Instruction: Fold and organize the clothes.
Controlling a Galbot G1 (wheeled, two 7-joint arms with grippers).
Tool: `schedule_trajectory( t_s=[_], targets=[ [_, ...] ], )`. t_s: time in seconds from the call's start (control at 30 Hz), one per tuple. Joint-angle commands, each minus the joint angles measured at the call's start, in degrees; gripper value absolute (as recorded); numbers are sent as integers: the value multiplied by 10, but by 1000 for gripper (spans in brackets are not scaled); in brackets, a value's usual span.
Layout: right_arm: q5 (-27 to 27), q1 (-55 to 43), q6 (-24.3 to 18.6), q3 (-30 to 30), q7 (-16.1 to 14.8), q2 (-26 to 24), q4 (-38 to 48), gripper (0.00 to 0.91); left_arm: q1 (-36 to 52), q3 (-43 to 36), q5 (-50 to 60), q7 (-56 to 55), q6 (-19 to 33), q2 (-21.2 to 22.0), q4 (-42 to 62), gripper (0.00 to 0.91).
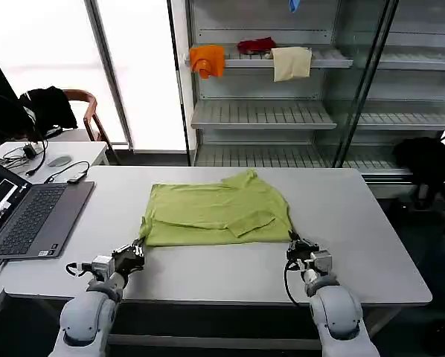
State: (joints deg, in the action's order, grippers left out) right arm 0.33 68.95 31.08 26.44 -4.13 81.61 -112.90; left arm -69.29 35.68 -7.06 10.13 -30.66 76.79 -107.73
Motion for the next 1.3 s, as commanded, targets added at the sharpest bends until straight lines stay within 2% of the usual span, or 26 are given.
schedule_trajectory(
  t_s=[0.03, 0.23, 0.5, 0.67, 1.27, 1.3],
  targets=[
    [-4, 77, 21, -5, 3, -5, -87, 0, -93, 39, -66, 16, -1, -17, -78, 0],
    [-16, 131, 21, -8, 6, -10, -119, 0, -145, 58, -79, 4, -8, -18, -113, 0],
    [-42, 174, 20, -11, 0, -11, -143, 0, -169, 82, -89, -1, -8, -19, -120, 0],
    [-61, 181, 20, -23, 0, -4, -137, 0, -187, 80, -89, -4, -3, -17, -126, 0],
    [-76, 196, 14, -23, 3, 0, -128, 0, -203, 93, -90, -13, 9, -16, -125, 20],
    [-76, 196, 15, -23, 3, 1, -126, 766, -204, 93, -90, -13, 9, -16, -126, 20]
  ],
)
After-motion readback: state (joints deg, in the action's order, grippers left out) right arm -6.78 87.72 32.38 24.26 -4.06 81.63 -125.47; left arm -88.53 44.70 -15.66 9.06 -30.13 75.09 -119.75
